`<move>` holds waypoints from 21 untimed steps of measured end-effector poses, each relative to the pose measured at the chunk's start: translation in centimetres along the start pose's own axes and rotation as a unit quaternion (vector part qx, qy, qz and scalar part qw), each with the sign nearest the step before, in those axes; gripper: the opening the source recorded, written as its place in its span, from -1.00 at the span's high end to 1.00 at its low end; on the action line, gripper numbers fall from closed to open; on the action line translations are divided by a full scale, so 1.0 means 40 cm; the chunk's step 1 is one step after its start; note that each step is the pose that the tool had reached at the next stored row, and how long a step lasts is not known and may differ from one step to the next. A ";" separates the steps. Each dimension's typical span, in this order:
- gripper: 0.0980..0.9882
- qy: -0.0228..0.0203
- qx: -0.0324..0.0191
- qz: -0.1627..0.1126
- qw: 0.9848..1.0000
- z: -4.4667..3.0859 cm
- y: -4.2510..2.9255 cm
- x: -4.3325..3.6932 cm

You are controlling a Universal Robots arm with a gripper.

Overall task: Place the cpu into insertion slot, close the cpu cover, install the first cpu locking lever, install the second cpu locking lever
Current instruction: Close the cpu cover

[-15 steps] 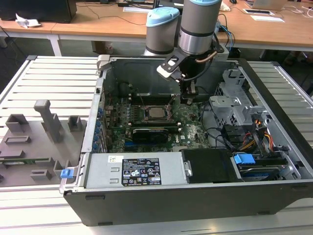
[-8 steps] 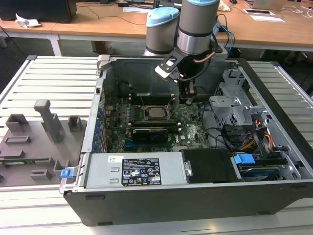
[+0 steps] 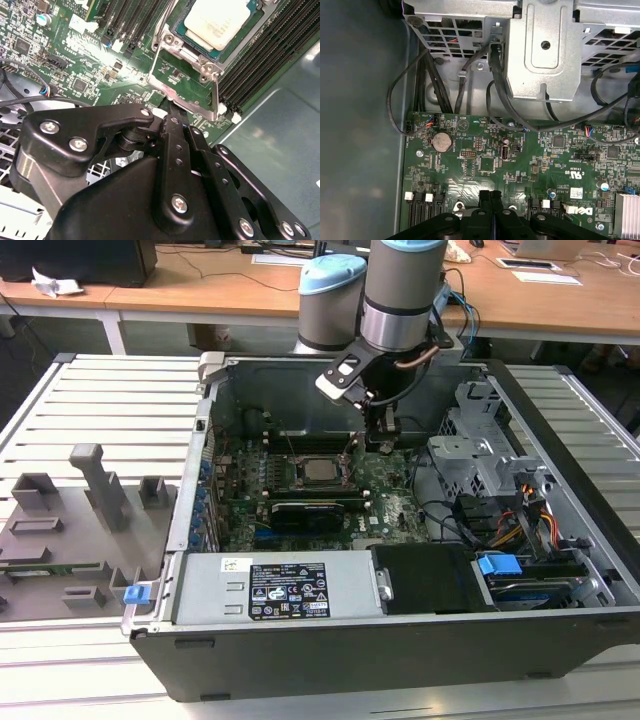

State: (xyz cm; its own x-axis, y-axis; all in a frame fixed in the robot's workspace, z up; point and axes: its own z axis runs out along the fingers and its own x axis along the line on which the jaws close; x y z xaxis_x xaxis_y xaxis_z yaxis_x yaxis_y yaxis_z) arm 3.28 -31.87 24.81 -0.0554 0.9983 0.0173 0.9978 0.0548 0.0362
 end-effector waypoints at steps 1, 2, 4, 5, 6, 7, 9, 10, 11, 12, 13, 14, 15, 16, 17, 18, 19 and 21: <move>0.98 0.000 0.000 0.000 1.000 0.000 -0.001 0.000; 0.98 0.000 0.000 0.000 1.000 0.000 -0.002 0.000; 0.98 0.000 0.000 0.000 1.000 0.000 -0.006 0.000; 0.98 0.000 0.000 0.000 1.000 0.000 -0.007 0.000; 0.98 0.000 0.000 0.000 1.000 0.000 -0.009 0.000; 0.98 0.000 0.000 0.000 1.000 0.000 -0.010 0.001; 0.98 0.000 0.000 0.000 1.000 0.000 -0.014 0.001; 0.98 0.000 0.000 0.000 1.000 0.000 -0.015 0.001; 0.98 0.000 0.000 0.000 1.000 0.000 -0.017 0.001; 0.98 0.000 0.000 0.000 1.000 0.000 -0.018 0.001; 0.98 0.000 0.000 0.000 1.000 0.001 -0.020 0.001; 0.98 0.000 0.000 0.000 1.000 0.001 -0.023 0.001; 0.98 0.000 0.000 0.000 1.000 0.001 -0.029 0.002; 0.98 0.000 0.000 0.000 1.000 0.001 -0.035 0.002; 0.98 0.000 0.000 0.000 1.000 0.001 -0.037 0.002; 0.98 0.000 0.000 0.000 1.000 0.001 -0.038 0.002; 0.98 0.000 0.000 0.000 1.000 0.001 -0.039 0.002; 0.98 0.000 0.000 0.000 1.000 0.001 -0.042 0.002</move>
State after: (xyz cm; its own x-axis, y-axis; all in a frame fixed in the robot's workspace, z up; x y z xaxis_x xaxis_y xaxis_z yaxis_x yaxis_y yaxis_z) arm 1.61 -31.87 24.71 -0.0554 0.9983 0.0172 0.9978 0.0548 0.0362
